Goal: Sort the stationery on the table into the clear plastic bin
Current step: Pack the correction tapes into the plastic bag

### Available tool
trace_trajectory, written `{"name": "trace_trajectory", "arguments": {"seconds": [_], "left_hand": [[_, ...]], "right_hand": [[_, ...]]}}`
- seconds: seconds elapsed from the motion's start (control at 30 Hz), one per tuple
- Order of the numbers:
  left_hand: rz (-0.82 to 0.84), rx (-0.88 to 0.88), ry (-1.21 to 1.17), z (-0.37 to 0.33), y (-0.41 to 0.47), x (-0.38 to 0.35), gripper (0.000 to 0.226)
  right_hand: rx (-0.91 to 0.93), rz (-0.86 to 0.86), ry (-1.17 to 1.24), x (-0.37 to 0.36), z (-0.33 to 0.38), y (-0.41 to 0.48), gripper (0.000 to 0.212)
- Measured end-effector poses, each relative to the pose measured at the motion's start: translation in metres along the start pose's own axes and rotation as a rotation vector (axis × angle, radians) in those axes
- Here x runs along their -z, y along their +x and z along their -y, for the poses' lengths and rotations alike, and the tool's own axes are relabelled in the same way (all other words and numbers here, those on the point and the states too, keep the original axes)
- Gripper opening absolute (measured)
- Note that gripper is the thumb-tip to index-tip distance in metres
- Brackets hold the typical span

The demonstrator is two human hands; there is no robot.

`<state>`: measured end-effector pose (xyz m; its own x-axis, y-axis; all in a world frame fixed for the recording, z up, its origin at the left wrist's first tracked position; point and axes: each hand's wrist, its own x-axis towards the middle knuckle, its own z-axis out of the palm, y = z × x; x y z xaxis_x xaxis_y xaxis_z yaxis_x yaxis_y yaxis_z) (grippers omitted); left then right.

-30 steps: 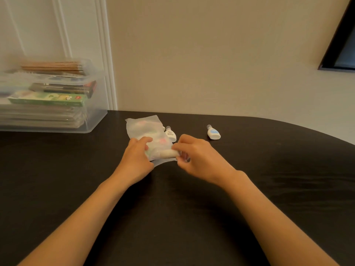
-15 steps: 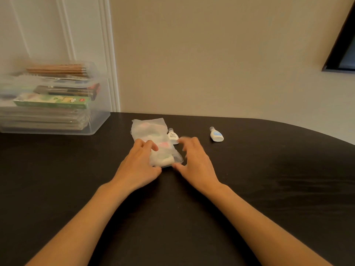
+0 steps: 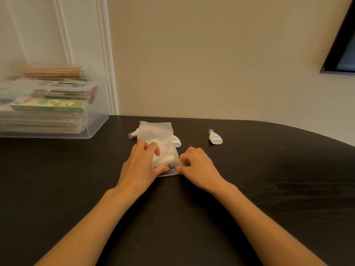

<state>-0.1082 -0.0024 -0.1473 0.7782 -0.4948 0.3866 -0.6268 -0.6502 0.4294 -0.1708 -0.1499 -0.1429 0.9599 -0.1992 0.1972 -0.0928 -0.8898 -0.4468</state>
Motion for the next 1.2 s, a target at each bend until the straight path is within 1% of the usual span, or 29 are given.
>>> {"name": "trace_trajectory", "arguments": {"seconds": [0.07,0.1,0.2,0.3,0.37,0.43,0.47,0.53,0.57,0.63,0.7,0.73,0.8,0.83,0.87,0.93,1.03,1.07,1.13,1.2], "left_hand": [[0.038,-0.091,0.012,-0.004,-0.002,0.000,0.033],[0.065,-0.104,0.003,-0.005,-0.003,0.001,0.029],[0.115,-0.089,-0.081,-0.003,-0.003,0.004,0.017],[0.160,-0.101,-0.080,-0.003,-0.004,0.006,0.012],[0.145,-0.121,0.016,-0.005,-0.005,0.005,0.016],[0.102,-0.133,0.134,-0.007,-0.004,0.001,0.025],[0.079,-0.118,0.167,-0.008,-0.003,-0.001,0.028],[0.034,-0.033,0.177,-0.010,0.001,-0.002,0.033],[0.010,0.023,0.178,-0.010,0.002,-0.001,0.036],[-0.013,0.107,0.208,-0.011,0.004,-0.002,0.040],[-0.011,0.131,0.250,-0.012,0.004,-0.005,0.043],[-0.009,0.133,0.266,-0.012,0.003,-0.005,0.046],[0.012,0.160,0.276,-0.008,0.002,-0.002,0.052],[0.037,0.189,0.265,-0.006,0.000,0.000,0.052],[0.064,0.214,0.240,-0.004,-0.001,0.003,0.047],[0.098,0.224,0.176,-0.001,-0.004,0.008,0.031],[0.109,0.175,0.111,-0.004,-0.010,0.010,0.006],[0.124,0.165,0.101,-0.005,-0.013,0.011,0.002],[0.161,0.158,0.079,-0.009,-0.018,0.013,0.005],[0.211,0.154,0.065,-0.013,-0.026,0.016,0.008]], "right_hand": [[0.001,-0.057,-0.025,0.000,-0.003,-0.002,0.017],[0.009,-0.063,-0.016,0.000,-0.004,-0.003,0.015],[0.053,-0.040,0.018,0.001,-0.005,-0.006,0.006],[0.055,-0.012,0.003,0.004,-0.007,-0.008,0.011],[0.079,0.015,-0.039,0.005,-0.009,-0.009,0.011],[0.133,0.060,-0.053,0.004,-0.008,-0.010,0.006],[0.150,0.086,-0.048,0.004,-0.008,-0.010,0.008],[0.169,0.116,-0.016,0.002,-0.007,-0.009,0.020],[0.169,0.122,0.008,0.002,-0.008,-0.008,0.021],[0.154,0.143,0.029,0.001,-0.010,-0.007,0.006],[0.127,0.141,0.066,0.000,-0.012,-0.006,0.007],[0.110,0.133,0.083,-0.001,-0.013,-0.006,0.003],[0.091,0.089,0.092,-0.001,-0.013,-0.008,0.010],[0.090,0.059,0.088,-0.002,-0.013,-0.008,0.010],[0.093,0.030,0.088,-0.003,-0.014,-0.009,0.008],[0.137,-0.019,0.093,-0.004,-0.014,-0.010,0.006],[0.199,-0.020,0.108,-0.005,-0.009,-0.013,0.012],[0.206,-0.018,0.122,-0.005,-0.008,-0.015,0.016],[0.197,-0.011,0.149,-0.002,-0.008,-0.020,0.023],[0.175,0.009,0.172,0.002,-0.008,-0.028,0.025]]}}
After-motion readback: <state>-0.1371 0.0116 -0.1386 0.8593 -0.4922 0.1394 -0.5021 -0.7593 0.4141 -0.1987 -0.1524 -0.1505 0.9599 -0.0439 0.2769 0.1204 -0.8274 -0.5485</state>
